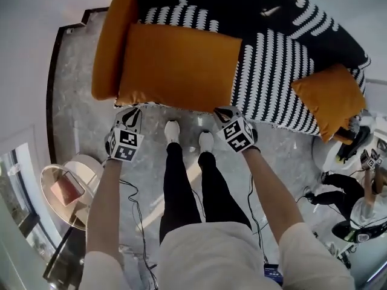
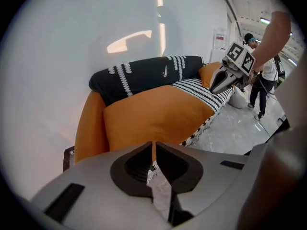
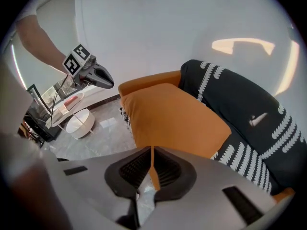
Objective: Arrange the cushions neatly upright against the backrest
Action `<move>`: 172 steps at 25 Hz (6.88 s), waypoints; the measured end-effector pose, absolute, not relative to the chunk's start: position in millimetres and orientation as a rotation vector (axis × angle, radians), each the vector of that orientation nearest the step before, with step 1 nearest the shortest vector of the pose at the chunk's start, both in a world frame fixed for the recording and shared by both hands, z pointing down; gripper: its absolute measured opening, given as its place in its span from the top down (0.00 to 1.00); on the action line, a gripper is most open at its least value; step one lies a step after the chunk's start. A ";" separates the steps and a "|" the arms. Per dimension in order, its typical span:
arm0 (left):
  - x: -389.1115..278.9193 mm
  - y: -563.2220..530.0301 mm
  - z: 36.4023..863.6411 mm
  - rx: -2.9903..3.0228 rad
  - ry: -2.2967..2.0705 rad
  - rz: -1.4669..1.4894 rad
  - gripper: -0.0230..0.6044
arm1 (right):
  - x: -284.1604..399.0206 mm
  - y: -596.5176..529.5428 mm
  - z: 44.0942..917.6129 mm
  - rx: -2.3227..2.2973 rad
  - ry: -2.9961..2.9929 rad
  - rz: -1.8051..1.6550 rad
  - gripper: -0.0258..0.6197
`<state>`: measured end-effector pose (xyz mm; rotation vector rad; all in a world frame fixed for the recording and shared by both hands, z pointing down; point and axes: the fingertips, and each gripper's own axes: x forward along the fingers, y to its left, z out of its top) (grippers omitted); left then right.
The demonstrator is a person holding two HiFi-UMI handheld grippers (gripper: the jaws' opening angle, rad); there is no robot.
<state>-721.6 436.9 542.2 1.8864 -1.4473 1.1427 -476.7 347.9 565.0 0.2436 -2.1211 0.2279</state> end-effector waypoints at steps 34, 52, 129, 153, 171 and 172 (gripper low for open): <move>-768.8 393.2 662.6 2.072 -1.159 1.661 0.76 | -486.5 324.7 676.4 0.266 -1.899 -0.161 0.68; -807.3 259.3 508.5 2.236 -1.334 1.482 0.86 | -527.2 191.1 502.1 0.389 -2.106 -0.078 0.80; -739.8 -14.1 380.9 2.036 -1.766 0.654 0.93 | -523.6 -60.2 385.0 0.836 -2.339 0.115 0.89; -481.8 256.9 261.9 2.479 -1.078 0.534 0.94 | -306.3 295.3 237.0 1.443 -2.231 0.470 0.92; -214.4 352.5 246.7 2.709 -0.716 0.628 0.93 | -60.6 410.0 229.8 1.852 -2.119 0.584 0.92; -196.1 355.3 246.0 2.714 -0.720 0.641 0.94 | -44.8 411.0 230.6 1.855 -2.126 0.584 0.92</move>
